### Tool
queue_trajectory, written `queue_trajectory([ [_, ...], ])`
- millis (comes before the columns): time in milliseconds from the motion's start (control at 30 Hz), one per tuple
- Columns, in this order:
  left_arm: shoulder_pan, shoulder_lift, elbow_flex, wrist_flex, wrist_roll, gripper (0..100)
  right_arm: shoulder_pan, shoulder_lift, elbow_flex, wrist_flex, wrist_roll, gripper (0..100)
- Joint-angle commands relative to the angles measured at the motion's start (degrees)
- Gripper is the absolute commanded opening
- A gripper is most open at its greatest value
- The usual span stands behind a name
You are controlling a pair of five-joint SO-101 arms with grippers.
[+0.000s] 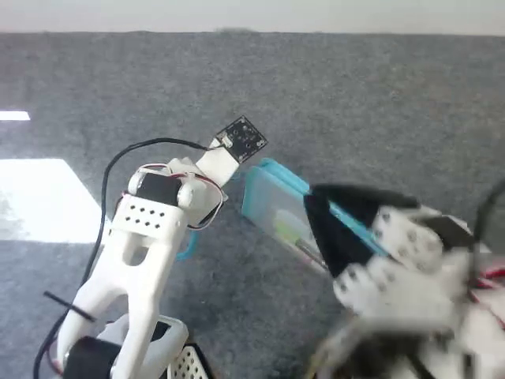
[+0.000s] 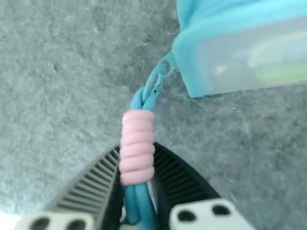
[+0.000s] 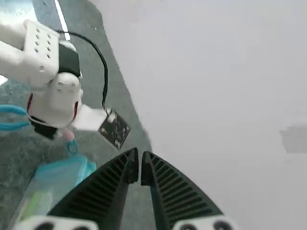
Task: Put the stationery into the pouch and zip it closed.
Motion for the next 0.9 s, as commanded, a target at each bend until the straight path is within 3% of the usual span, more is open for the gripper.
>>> queue_trajectory([
  [0, -0.35, -6.15, -4.35, 3.6, -0.09, 3, 9.1, 8.75, 9.49, 0.92, 2.46, 0.9],
  [167, -0.35, -12.57, -6.11, 6.95, 2.2, 3, 12.44, 19.47, 21.36, -3.03, 2.29, 2.0],
  [300, -0.35, -14.68, -7.16, 8.7, 4.75, 3, 9.98, 24.57, 28.13, -5.23, -0.09, 11.3],
  [533, -1.49, -9.58, -7.6, 8.26, 7.56, 3, 7.43, 28.7, 34.11, -8.13, -6.86, 24.2],
  [733, -5.19, -6.42, -12.7, 8.7, 8.18, 3, 7.25, 29.41, 42.02, -15.16, -8.35, 25.3],
  [867, -5.19, -5.98, -17.01, 12.84, 10.55, 3, 8.31, 29.23, 43.78, -17.01, -21.36, 25.2],
])
